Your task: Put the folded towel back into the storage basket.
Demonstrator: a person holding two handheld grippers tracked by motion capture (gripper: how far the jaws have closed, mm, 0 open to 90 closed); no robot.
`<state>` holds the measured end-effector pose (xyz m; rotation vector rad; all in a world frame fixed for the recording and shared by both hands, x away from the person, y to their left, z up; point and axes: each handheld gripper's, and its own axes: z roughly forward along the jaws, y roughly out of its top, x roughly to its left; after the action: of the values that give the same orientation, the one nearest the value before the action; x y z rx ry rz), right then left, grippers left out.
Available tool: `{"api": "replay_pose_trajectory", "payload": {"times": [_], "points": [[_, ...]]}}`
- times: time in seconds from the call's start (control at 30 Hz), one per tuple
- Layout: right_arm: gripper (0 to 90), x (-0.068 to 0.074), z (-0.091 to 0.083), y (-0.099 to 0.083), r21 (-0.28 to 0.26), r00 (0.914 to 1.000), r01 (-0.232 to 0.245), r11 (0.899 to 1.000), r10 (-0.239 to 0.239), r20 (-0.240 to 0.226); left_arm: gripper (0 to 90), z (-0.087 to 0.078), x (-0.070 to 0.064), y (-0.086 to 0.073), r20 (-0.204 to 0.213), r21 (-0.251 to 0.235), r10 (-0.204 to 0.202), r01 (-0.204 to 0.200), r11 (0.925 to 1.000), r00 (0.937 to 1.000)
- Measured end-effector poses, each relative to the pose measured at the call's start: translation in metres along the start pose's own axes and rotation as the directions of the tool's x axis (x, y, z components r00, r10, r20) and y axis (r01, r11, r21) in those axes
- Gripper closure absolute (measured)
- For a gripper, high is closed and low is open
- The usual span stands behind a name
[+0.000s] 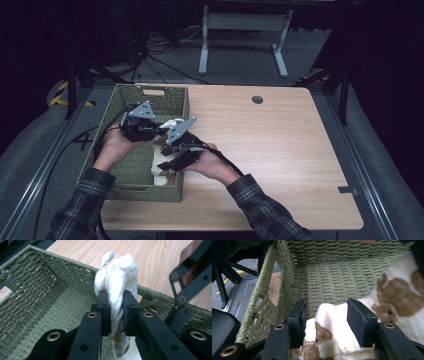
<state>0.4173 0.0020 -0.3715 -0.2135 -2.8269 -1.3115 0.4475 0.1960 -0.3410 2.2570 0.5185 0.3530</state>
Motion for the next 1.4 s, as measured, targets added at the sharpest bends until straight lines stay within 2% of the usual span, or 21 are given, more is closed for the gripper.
{"api": "replay_pose_trajectory", "payload": {"times": [0.13, 0.3, 0.4, 0.53, 0.63, 0.7, 0.8, 0.83, 0.87, 0.93, 1.03, 1.07, 1.17, 1.2, 1.27, 1.4], "points": [[42.9, -0.002, -0.011, 0.000, -0.009, 0.9998, -0.001, 1.000, 0.001, 0.018, 79.7, 0.000, 0.004, 0.004, -0.002, -0.001, -0.028, 0.028, 0.9996, 0.9996], [40.5, -0.003, -0.030, -0.003, -0.018, 0.9991, 0.011, 1.000, -0.010, 0.042, 79.6, 0.001, 0.011, 0.011, -0.004, 0.013, -0.043, 0.043, 0.9990, 0.9991], [39.3, -0.005, -0.042, -0.008, -0.026, 0.9987, 0.013, 1.000, -0.012, 0.051, 79.6, 0.003, 0.018, 0.015, -0.029, 0.041, -0.038, 0.039, 0.9984, 0.9989], [38.6, -0.008, -0.062, -0.019, -0.040, 0.9975, 0.009, 0.999, -0.007, 0.070, 79.6, 0.008, 0.027, 0.020, -0.061, 0.054, -0.061, 0.064, 0.9965, 0.9963], [37.8, -0.009, -0.075, -0.029, -0.042, 0.9962, 0.006, 0.999, -0.003, 0.088, 79.4, 0.014, 0.034, 0.021, -0.074, 0.067, -0.067, 0.072, 0.9951, 0.9950], [37.3, -0.010, -0.087, -0.039, -0.038, 0.9945, 0.002, 0.999, 0.001, 0.105, 79.3, 0.019, 0.037, 0.020, -0.072, 0.062, -0.078, 0.083, 0.9946, 0.9943], [36.9, -0.012, -0.103, -0.053, -0.034, 0.9923, -0.010, 0.999, 0.014, 0.123, 79.0, 0.028, 0.041, 0.016, -0.069, 0.081, -0.078, 0.084, 0.9932, 0.9945], [36.9, -0.012, -0.103, -0.053, -0.034, 0.9923, -0.010, 0.999, 0.014, 0.123, 78.8, 0.028, 0.041, 0.016, -0.069, 0.081, -0.078, 0.084, 0.9932, 0.9945], [36.8, -0.015, -0.118, -0.068, -0.033, 0.9892, -0.027, 0.999, 0.031, 0.143, 78.7, 0.034, 0.044, 0.014, -0.071, 0.089, -0.079, 0.086, 0.9923, 0.9943], [36.7, -0.016, -0.123, -0.072, -0.034, 0.9884, -0.032, 0.999, 0.037, 0.147, 78.3, 0.037, 0.046, 0.014, -0.073, 0.092, -0.074, 0.080, 0.9926, 0.9946], [36.3, -0.021, -0.143, -0.092, -0.039, 0.9821, -0.055, 0.998, 0.061, 0.178, 77.1, 0.045, 0.049, 0.011, -0.079, 0.077, -0.077, 0.084, 0.9935, 0.9939], [36.3, -0.023, -0.149, -0.098, -0.041, 0.9803, -0.062, 0.997, 0.068, 0.185, 74.9, 0.047, 0.051, 0.011, -0.089, 0.067, -0.080, 0.086, 0.9940, 0.9928], [36.1, -0.026, -0.164, -0.116, -0.046, 0.9745, -0.089, 0.995, 0.096, 0.203, 59.7, 0.049, 0.054, 0.009, -0.105, 0.052, -0.107, 0.113, 0.9922, 0.9887], [36.0, -0.027, -0.168, -0.122, -0.050, 0.9721, -0.098, 0.994, 0.107, 0.209, 57.0, 0.048, 0.054, 0.010, -0.111, 0.040, -0.113, 0.119, 0.9921, 0.9873], [35.5, -0.029, -0.177, -0.136, -0.055, 0.9667, -0.116, 0.992, 0.125, 0.223, 52.9, 0.046, 0.052, 0.011, -0.088, 0.018, -0.142, 0.144, 0.9894, 0.9859], [32.7, -0.029, -0.187, -0.159, -0.044, 0.9569, -0.150, 0.988, 0.156, 0.245, 40.1, 0.044, 0.044, 0.017, -0.036, 0.012, -0.157, 0.158, 0.9874, 0.9869]]}}
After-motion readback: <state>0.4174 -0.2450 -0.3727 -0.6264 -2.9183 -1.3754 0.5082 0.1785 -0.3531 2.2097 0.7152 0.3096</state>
